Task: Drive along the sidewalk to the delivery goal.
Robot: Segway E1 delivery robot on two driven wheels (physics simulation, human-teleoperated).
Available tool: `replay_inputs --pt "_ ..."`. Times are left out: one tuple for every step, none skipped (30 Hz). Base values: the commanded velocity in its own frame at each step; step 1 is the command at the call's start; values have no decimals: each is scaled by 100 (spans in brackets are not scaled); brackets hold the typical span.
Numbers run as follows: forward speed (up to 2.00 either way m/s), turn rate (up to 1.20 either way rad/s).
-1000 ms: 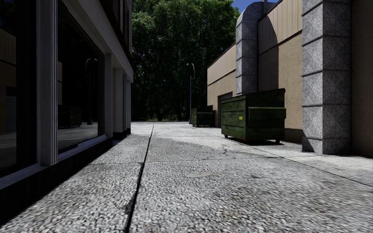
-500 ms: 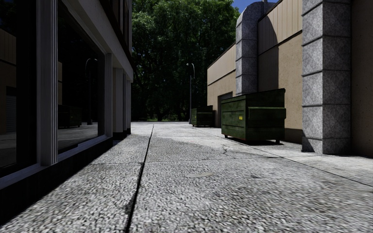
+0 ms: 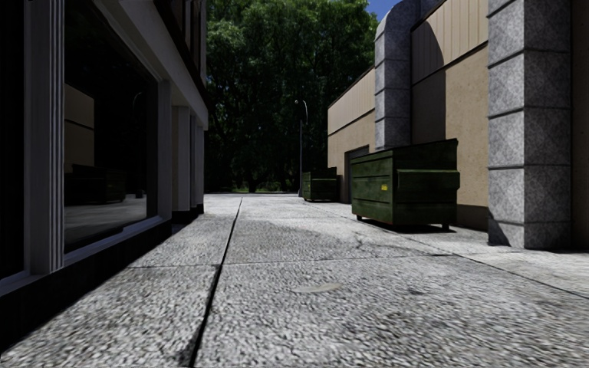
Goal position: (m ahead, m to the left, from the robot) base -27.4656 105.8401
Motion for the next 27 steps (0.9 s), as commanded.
replay_inputs --pt "200 0" --pt "200 0" --pt "200 0" --pt "200 0" --pt "200 0" --pt "200 0" --pt "200 0" --pt "200 0" --pt "195 0" --pt "195 0" --pt "194 0" --pt "193 0" --pt "193 0" --pt "193 0" --pt "188 0" --pt "184 0" --pt "179 0" --pt "179 0" --pt "177 0" --pt "177 0" --pt "177 0" --pt "177 0" --pt "177 0" --pt "177 0" --pt "177 0" --pt "177 0" --pt "177 0"
